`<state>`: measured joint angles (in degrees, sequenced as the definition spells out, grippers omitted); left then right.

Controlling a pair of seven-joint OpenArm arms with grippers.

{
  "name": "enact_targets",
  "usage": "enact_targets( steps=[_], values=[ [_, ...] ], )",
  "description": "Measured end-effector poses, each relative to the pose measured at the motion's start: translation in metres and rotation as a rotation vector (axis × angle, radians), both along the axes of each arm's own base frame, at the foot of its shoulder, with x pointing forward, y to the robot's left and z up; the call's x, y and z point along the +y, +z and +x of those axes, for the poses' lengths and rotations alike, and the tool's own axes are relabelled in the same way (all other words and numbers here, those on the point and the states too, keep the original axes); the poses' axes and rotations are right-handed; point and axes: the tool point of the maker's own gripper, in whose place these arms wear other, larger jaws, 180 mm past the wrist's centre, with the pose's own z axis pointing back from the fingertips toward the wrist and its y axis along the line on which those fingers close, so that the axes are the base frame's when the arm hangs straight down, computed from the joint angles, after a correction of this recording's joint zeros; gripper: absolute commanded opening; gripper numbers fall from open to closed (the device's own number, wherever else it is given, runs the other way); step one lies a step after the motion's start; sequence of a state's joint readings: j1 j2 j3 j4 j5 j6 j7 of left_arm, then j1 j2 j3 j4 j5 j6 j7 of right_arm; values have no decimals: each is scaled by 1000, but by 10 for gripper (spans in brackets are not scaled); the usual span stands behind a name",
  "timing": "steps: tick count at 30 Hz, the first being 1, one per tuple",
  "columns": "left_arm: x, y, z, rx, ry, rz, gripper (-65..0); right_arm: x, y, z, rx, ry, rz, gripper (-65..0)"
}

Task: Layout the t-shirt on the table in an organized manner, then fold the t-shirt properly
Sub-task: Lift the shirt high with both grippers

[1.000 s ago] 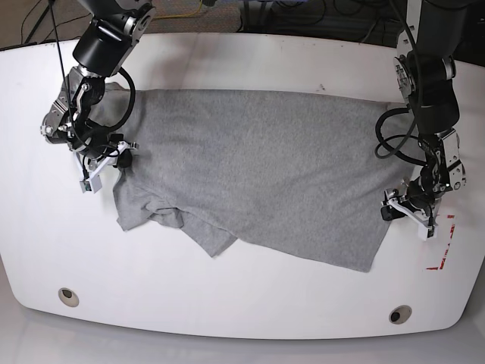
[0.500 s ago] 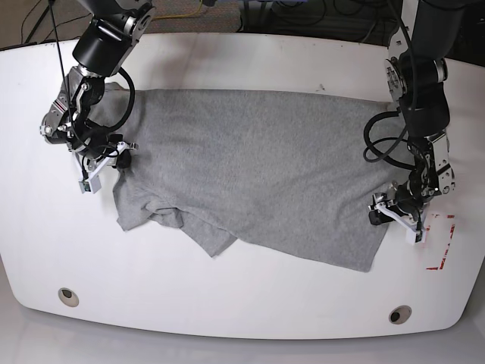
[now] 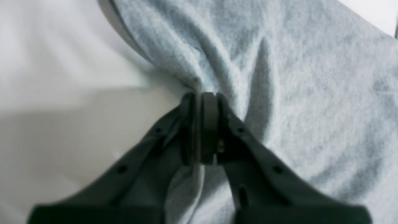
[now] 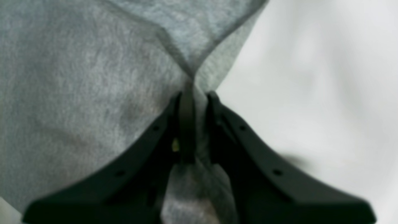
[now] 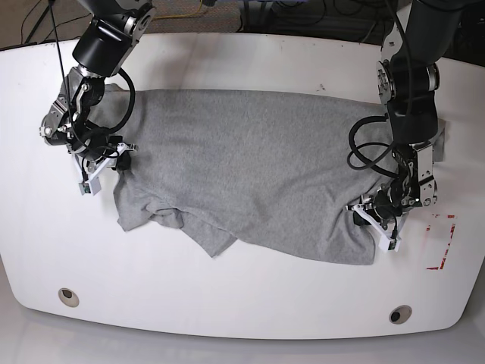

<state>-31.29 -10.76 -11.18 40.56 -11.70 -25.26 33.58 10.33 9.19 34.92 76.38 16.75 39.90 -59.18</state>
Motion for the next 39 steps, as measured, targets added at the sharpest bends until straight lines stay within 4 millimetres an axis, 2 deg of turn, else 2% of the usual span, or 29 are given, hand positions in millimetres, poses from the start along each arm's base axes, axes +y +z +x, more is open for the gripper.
enact_targets(
  steps=[5,12,18,23,25,27,30,34,38,39],
  values=[
    [8,10,4,-25,20,10,-642,0,0,0,0,0,-2,-650],
    [28,61,15,-172,53,54,-642,-4,11,-2,-3,14,-47,-650],
    [27,84,11,-193,15,47,-642,-13,50,-1,-58,38,-157,-650],
    [26,92,10,-202,13,-1,-643,-20,87,-1,-117,46,-260,-650],
    [29,93,4,-175,9,6,-643,-21,95,-3,-118,49,-287,-650],
    [34,101,1,-176,3,26,-643,-21,101,-4,-120,53,-303,-650],
    [41,126,2,-232,4,45,-643,-20,113,1,-150,53,-317,-650],
    [39,163,9,-322,-7,56,-643,-22,130,15,-189,47,-327,-650],
    [32,205,16,-407,-32,74,-643,-25,163,41,-261,80,-385,-650],
    [31,209,15,-391,-35,82,-643,-27,170,47,-271,86,-407,-650]
  ],
)
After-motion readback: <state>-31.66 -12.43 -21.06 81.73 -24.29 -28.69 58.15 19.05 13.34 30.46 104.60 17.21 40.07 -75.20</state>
